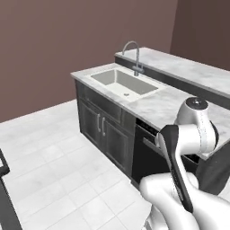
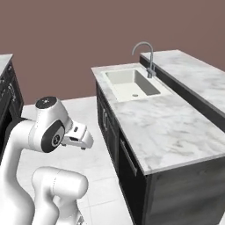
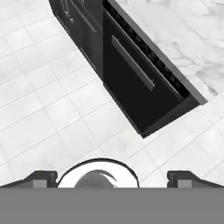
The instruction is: Pick the egg and butter from the fridge and place them by the bowl for mixing.
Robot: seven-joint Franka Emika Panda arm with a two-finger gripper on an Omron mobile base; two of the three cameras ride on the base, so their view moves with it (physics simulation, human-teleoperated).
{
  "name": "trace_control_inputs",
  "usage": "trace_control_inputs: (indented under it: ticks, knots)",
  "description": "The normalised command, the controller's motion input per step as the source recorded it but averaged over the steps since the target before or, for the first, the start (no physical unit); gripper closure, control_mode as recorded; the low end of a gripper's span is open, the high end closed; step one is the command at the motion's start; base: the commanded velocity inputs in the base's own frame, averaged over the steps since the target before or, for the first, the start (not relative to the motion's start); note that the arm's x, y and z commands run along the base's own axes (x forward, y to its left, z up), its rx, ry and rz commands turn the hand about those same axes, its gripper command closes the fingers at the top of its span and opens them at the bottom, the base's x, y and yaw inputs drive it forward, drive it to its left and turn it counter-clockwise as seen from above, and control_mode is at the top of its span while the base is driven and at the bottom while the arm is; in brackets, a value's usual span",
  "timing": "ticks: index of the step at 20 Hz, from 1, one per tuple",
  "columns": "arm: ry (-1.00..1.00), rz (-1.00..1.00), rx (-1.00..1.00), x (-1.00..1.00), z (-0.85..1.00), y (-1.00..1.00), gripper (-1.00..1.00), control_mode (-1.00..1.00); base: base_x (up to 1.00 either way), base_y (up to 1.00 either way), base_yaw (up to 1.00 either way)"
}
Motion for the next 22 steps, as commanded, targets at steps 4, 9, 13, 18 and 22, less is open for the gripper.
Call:
trace_control_inputs:
  ticks: [4, 9, 13, 18, 22]
  knots:
    - [0.00, 0.00, 0.00, 0.00, 0.00, 0.00, -1.00, 1.00, 0.72, 0.59, 0.00]
    - [0.00, 0.00, 0.00, 0.00, 0.00, 0.00, -1.00, 1.00, 0.64, 0.55, 0.00]
    - [0.00, 0.00, 0.00, 0.00, 0.00, 0.00, -1.00, 1.00, 0.51, 0.39, 0.01]
    - [0.00, 0.00, 0.00, 0.00, 0.00, 0.00, -1.00, 1.00, 0.59, 0.46, 0.00]
    - [0.00, 0.00, 0.00, 0.00, 0.00, 0.00, -1.00, 1.00, 0.60, 0.38, 0.00]
